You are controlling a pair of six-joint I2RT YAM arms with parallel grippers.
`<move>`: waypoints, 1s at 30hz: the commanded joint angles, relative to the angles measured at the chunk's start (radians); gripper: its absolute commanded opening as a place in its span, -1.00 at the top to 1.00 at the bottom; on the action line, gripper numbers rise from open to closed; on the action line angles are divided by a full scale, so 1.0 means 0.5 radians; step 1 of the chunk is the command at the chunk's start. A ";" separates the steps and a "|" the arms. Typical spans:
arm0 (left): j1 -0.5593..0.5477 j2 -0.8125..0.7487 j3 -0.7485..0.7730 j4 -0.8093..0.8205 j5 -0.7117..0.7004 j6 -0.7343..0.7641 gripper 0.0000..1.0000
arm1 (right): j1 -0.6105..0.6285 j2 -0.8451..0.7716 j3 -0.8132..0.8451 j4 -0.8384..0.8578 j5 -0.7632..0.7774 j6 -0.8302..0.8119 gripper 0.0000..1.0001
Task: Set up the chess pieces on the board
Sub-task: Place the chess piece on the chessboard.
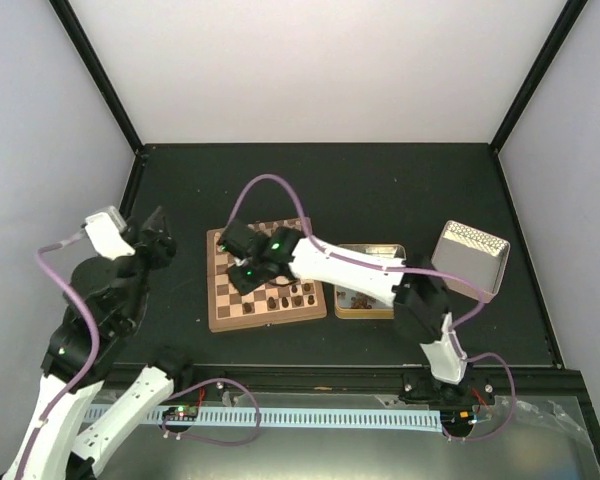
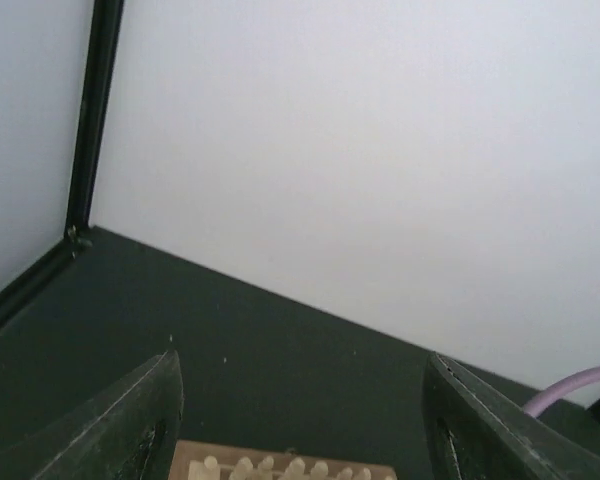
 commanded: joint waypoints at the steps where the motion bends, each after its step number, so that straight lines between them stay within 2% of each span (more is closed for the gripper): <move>1: 0.016 -0.043 0.132 -0.169 -0.116 0.123 -0.34 | 0.148 0.268 0.361 -0.221 -0.028 -0.070 0.79; 6: 0.017 -0.074 0.162 -0.212 -0.085 0.134 -0.35 | 0.234 0.507 0.593 -0.330 -0.014 -0.115 0.77; 15: 0.014 -0.084 0.139 -0.244 -0.033 0.129 -0.35 | 0.284 0.749 0.789 -0.397 -0.017 -0.138 0.74; 30: 0.016 -0.091 0.091 -0.255 -0.012 0.119 -0.35 | 0.287 0.852 0.827 -0.330 -0.060 -0.143 0.53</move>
